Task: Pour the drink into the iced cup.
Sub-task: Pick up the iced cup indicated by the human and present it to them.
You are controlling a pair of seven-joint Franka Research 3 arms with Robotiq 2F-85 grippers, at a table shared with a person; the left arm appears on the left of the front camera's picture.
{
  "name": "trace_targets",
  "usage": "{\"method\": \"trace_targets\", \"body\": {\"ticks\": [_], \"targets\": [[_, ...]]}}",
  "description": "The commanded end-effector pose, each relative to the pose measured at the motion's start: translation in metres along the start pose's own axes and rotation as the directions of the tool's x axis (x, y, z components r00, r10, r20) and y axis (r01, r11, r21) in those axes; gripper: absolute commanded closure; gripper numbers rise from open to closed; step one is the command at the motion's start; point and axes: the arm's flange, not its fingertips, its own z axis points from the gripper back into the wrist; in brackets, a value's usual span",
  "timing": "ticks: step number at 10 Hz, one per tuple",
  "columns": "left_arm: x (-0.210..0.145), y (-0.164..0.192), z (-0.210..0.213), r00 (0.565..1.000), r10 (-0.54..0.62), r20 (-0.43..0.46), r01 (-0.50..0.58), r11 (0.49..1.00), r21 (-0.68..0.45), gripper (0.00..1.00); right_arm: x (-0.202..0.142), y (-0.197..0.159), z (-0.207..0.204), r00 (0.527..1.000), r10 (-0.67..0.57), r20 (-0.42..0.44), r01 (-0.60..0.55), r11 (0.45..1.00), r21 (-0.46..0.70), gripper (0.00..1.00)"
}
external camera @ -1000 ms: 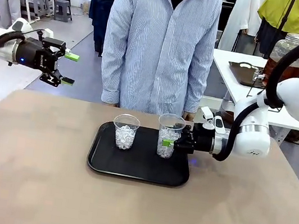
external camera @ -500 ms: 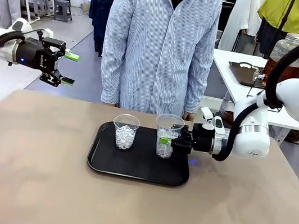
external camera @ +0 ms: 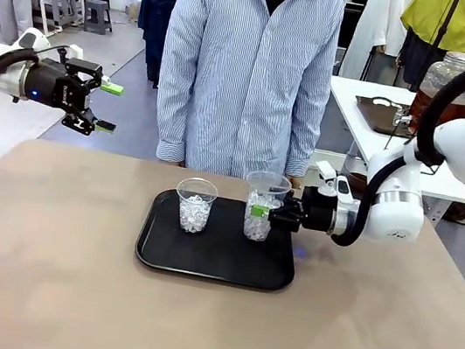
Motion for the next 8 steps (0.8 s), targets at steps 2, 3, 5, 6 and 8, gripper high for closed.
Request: {"method": "trace_targets", "body": {"ticks": [2,3,5,6,8], "targets": [[-0.003,-0.002,0.0,1.0,-0.002,0.006,0.002,1.0,0.004,0.0,0.072,-0.013,0.006,1.0,0.011,-0.025,-0.011,1.0,0.015,0.41],[-0.003,-0.002,0.0,1.0,-0.002,0.006,0.002,1.0,0.004,0.0,0.088,-0.017,0.007,1.0,0.016,-0.021,-0.016,1.0,0.025,0.41],[-0.003,-0.002,0.0,1.0,-0.002,0.006,0.002,1.0,0.004,0.0,0.119,-0.028,0.004,0.999,0.015,-0.042,-0.014,0.999,0.033,0.41],[-0.003,-0.002,0.0,1.0,-0.002,0.006,0.002,1.0,0.004,0.0,0.127,-0.03,0.003,0.999,0.032,-0.043,-0.031,0.999,0.03,0.41],[-0.003,-0.002,0.0,1.0,-0.002,0.006,0.002,1.0,0.004,0.0,0.123,-0.024,0.005,0.999,0.045,-0.025,-0.045,0.999,0.025,0.41]]}}
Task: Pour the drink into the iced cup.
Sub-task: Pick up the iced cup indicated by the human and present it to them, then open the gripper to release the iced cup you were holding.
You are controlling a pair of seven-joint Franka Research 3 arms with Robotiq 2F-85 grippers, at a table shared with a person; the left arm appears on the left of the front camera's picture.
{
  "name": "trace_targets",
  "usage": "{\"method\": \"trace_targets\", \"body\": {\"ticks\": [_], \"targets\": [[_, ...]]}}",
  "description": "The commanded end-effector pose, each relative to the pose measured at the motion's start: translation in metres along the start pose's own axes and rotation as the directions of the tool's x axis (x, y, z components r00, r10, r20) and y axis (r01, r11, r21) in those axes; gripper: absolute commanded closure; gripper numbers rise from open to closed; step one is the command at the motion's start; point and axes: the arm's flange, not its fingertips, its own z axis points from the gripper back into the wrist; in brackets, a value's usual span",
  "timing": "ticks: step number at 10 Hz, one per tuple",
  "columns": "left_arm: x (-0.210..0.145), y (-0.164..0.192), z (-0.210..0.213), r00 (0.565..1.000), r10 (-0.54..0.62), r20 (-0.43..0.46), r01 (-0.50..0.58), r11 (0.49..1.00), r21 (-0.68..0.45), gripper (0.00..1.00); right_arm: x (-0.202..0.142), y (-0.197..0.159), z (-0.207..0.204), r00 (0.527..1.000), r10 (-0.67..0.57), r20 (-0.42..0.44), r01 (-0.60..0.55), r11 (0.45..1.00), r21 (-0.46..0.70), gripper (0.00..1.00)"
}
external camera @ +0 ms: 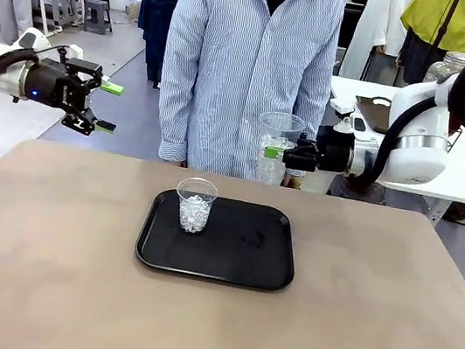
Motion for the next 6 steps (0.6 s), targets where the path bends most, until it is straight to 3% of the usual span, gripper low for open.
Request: {"method": "trace_targets", "body": {"ticks": [1,6], "targets": [[-0.0028,-0.0023,-0.0004,1.0,-0.002,0.006,0.002,1.0,0.004,0.0,-0.0038,0.0025,0.0006,1.0,-0.009,0.008,0.009,1.0,-0.005,0.41],[-0.0028,-0.0023,-0.0004,1.0,-0.002,0.006,0.002,1.0,0.004,0.0,-0.0038,0.0025,0.0006,1.0,-0.009,0.008,0.009,1.0,-0.005,0.41]]}}
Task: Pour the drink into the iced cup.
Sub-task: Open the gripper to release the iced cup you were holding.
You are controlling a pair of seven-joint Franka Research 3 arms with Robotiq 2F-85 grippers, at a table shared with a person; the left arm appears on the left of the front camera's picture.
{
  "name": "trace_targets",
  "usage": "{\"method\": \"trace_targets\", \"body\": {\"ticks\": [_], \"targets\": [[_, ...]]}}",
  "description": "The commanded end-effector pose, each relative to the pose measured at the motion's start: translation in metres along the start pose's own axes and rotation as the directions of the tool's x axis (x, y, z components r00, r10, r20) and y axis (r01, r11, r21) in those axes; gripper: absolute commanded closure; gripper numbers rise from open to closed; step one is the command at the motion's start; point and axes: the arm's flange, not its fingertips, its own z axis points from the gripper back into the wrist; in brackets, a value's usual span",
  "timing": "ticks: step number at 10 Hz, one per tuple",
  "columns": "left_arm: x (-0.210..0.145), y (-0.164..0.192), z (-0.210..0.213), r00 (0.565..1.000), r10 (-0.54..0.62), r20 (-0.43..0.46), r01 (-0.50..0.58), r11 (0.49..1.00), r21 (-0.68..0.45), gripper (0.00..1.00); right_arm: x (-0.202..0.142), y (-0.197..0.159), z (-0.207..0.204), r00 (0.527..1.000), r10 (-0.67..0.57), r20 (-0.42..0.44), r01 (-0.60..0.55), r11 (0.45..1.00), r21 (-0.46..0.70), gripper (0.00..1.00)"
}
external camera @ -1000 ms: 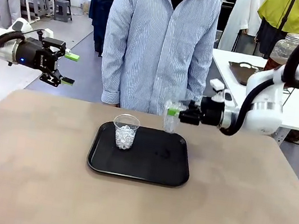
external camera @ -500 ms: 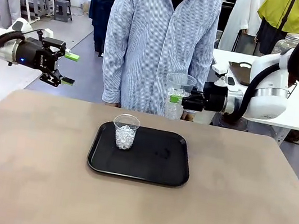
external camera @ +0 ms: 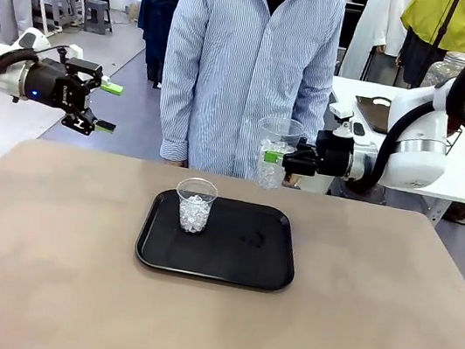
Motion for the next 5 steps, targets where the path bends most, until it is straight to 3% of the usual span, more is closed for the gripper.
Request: {"method": "trace_targets", "body": {"ticks": [1,5], "targets": [[-0.0027,-0.0023,-0.0004,1.0,-0.002,0.006,0.002,1.0,0.004,0.0,0.0043,0.0019,-0.0006,1.0,0.007,0.009,-0.007,1.0,-0.004,0.41],[-0.0027,-0.0023,-0.0004,1.0,-0.002,0.006,0.002,1.0,0.004,0.0,0.0043,0.0019,-0.0006,1.0,0.007,0.009,-0.007,1.0,-0.004,0.41]]}}
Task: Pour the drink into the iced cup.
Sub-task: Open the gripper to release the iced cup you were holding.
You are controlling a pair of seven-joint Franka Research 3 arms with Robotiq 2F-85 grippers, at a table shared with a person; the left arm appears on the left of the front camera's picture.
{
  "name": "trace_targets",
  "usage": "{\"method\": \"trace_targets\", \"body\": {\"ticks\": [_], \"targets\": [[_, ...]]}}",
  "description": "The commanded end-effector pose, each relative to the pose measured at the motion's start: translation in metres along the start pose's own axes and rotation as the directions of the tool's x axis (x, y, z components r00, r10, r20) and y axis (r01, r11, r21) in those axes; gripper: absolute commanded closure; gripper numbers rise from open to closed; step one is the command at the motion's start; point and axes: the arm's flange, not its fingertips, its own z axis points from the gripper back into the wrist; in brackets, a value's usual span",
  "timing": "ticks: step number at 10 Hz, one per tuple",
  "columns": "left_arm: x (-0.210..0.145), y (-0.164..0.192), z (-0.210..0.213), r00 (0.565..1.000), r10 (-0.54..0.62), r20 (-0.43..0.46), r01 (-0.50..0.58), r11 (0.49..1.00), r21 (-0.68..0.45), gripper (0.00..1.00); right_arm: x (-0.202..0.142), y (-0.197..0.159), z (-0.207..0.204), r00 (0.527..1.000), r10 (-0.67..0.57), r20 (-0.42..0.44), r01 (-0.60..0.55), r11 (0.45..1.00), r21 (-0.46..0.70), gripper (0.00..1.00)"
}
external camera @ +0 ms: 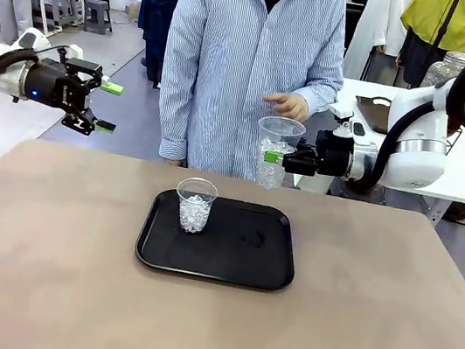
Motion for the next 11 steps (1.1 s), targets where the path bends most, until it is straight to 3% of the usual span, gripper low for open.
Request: {"method": "trace_targets", "body": {"ticks": [1,11], "targets": [[-0.0027,-0.0023,-0.0004,1.0,-0.002,0.005,0.002,1.0,0.004,0.0,0.0043,0.0019,-0.0006,1.0,0.007,0.009,-0.007,1.0,-0.003,0.41],[-0.0027,-0.0023,-0.0004,1.0,-0.002,0.005,0.002,1.0,0.004,0.0,0.0043,0.0019,-0.0006,1.0,0.007,0.009,-0.007,1.0,-0.003,0.41]]}}
